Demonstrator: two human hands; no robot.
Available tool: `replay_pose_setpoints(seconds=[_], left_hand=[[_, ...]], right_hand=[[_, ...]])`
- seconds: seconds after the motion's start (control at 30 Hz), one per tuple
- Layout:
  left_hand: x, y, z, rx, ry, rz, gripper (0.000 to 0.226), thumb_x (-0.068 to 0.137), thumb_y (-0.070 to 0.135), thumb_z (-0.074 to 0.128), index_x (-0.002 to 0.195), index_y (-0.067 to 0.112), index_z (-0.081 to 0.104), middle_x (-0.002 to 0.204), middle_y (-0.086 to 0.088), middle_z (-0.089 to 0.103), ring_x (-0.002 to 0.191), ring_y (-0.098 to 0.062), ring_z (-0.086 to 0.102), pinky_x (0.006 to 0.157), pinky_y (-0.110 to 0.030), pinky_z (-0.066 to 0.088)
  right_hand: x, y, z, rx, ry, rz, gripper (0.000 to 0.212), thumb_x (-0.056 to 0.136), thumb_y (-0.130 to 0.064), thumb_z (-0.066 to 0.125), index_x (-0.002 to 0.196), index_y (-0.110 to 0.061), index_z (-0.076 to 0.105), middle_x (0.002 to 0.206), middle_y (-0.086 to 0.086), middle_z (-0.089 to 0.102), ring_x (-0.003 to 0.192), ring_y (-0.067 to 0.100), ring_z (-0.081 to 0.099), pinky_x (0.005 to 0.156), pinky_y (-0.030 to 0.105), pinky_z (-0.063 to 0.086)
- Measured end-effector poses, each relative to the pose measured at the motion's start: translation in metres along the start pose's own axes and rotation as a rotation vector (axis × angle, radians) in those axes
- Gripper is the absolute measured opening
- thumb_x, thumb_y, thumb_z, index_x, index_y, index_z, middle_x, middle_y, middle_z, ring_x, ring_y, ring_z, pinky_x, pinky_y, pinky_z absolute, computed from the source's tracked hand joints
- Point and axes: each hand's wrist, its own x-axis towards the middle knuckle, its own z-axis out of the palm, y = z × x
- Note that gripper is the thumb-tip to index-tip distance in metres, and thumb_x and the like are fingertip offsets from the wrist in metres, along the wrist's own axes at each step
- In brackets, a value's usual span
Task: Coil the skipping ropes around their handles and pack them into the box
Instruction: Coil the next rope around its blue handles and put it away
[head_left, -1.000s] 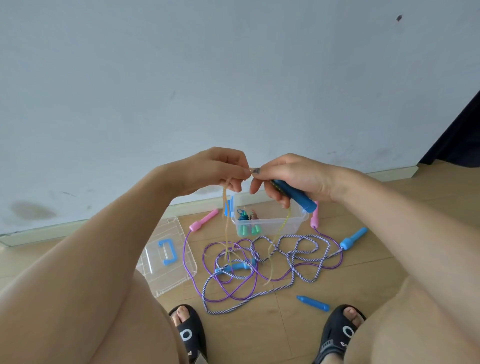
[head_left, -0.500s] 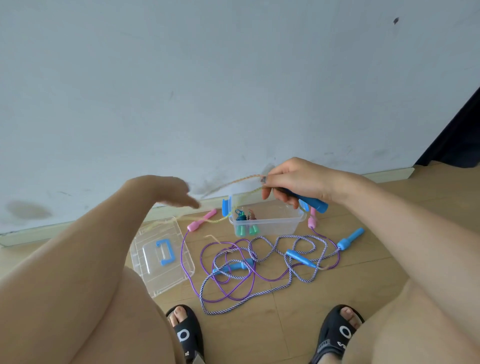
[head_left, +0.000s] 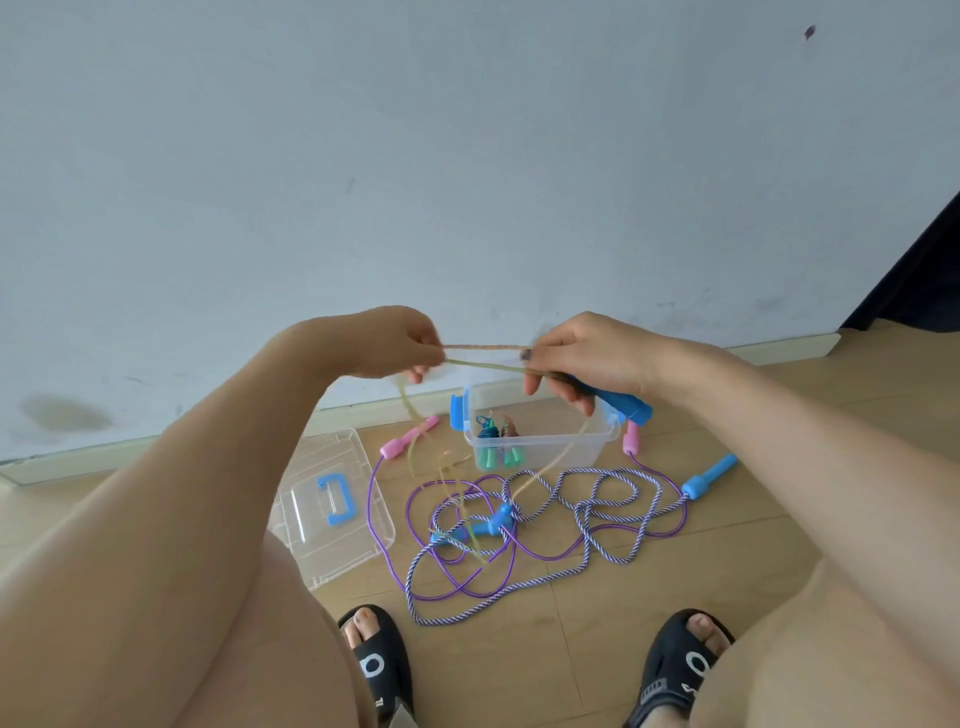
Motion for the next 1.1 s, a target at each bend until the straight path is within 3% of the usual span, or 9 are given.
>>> replay_pose_setpoints(seconds=[0.1, 0.2, 0.27, 0.33, 0.47, 0.57, 0.7, 0.87, 1.1], left_hand=[[0.007, -0.046, -0.016, 0.380, 0.193, -0.215, 0.014, 0.097, 0.016, 0.046, 0.087, 0.010, 0.055, 0.100, -0.010, 0.066, 0.088, -0.027, 0.055, 0.072, -0.031, 0.042], [0.004, -0.076, -0.013, 0.492, 0.101, -0.376, 0.009, 0.092, 0.012, 0.050, 0.088, 0.007, 0.056, 0.114, -0.013, 0.064, 0.094, -0.030, 0.057, 0.087, -0.037, 0.050], [0.000, -0.063, 0.001, 0.150, -0.079, -0.287, 0.036, 0.090, 0.017, 0.064, 0.125, 0.016, 0.056, 0.128, -0.002, 0.059, 0.115, -0.024, 0.056, 0.101, -0.036, 0.044], [-0.010, -0.023, 0.012, -0.318, -0.236, -0.122, 0.052, 0.092, 0.020, 0.067, 0.139, 0.034, 0.048, 0.132, 0.011, 0.056, 0.124, -0.010, 0.052, 0.105, -0.028, 0.036], [-0.011, 0.028, 0.014, -0.555, -0.229, 0.203, 0.019, 0.100, 0.016, 0.055, 0.114, 0.008, 0.065, 0.119, -0.001, 0.067, 0.119, -0.017, 0.059, 0.108, -0.029, 0.041], [-0.013, 0.030, 0.010, -0.628, -0.259, 0.210, 0.016, 0.101, 0.015, 0.052, 0.099, 0.002, 0.062, 0.097, -0.014, 0.067, 0.097, -0.022, 0.064, 0.104, -0.033, 0.046], [-0.008, 0.019, 0.007, -0.449, -0.204, 0.146, 0.017, 0.099, 0.020, 0.055, 0.090, 0.011, 0.066, 0.084, -0.004, 0.069, 0.083, -0.011, 0.061, 0.096, -0.031, 0.049], [0.002, -0.001, 0.000, 0.022, 0.079, 0.003, 0.015, 0.097, 0.030, 0.053, 0.096, 0.019, 0.063, 0.092, 0.004, 0.071, 0.072, -0.011, 0.053, 0.061, -0.026, 0.038], [0.008, -0.036, 0.007, 0.238, 0.101, -0.194, 0.030, 0.103, 0.030, 0.043, 0.117, 0.006, 0.055, 0.115, -0.009, 0.059, 0.096, -0.024, 0.051, 0.079, -0.032, 0.038]], right_hand=[[-0.005, 0.005, -0.009, 0.028, 0.011, 0.027, 0.034, 0.101, -0.024, 0.050, 0.086, 0.000, 0.070, 0.051, 0.001, 0.049, 0.045, 0.019, 0.044, 0.050, 0.027, 0.043], [-0.008, 0.002, -0.010, 0.085, 0.035, 0.004, 0.032, 0.101, -0.023, 0.050, 0.085, -0.001, 0.069, 0.051, 0.001, 0.045, 0.043, 0.016, 0.040, 0.047, 0.027, 0.042], [-0.006, -0.002, -0.005, 0.132, 0.035, -0.027, 0.032, 0.101, -0.022, 0.050, 0.088, 0.000, 0.069, 0.052, 0.000, 0.044, 0.042, 0.015, 0.038, 0.046, 0.026, 0.040], [-0.002, -0.005, 0.001, 0.170, 0.019, -0.043, 0.032, 0.101, -0.022, 0.050, 0.090, 0.002, 0.069, 0.053, 0.001, 0.044, 0.043, 0.015, 0.037, 0.046, 0.026, 0.039], [0.004, -0.011, 0.006, 0.207, -0.001, -0.067, 0.036, 0.101, -0.024, 0.050, 0.094, 0.007, 0.067, 0.054, 0.001, 0.043, 0.044, 0.015, 0.035, 0.046, 0.027, 0.036], [0.003, -0.012, 0.001, 0.221, 0.015, -0.066, 0.033, 0.100, -0.022, 0.051, 0.093, 0.006, 0.067, 0.054, 0.001, 0.043, 0.043, 0.015, 0.034, 0.047, 0.028, 0.034], [0.002, -0.010, 0.001, 0.145, 0.002, -0.034, 0.032, 0.100, -0.023, 0.050, 0.091, 0.001, 0.069, 0.054, 0.001, 0.045, 0.042, 0.014, 0.035, 0.046, 0.026, 0.036], [0.001, -0.005, 0.002, 0.050, -0.010, 0.023, 0.033, 0.101, -0.026, 0.049, 0.087, -0.002, 0.067, 0.052, 0.001, 0.043, 0.039, 0.014, 0.036, 0.046, 0.026, 0.038], [-0.003, -0.001, 0.002, 0.063, -0.060, 0.073, 0.031, 0.102, -0.022, 0.048, 0.093, 0.002, 0.066, 0.057, 0.004, 0.047, 0.045, 0.018, 0.042, 0.046, 0.027, 0.041]])
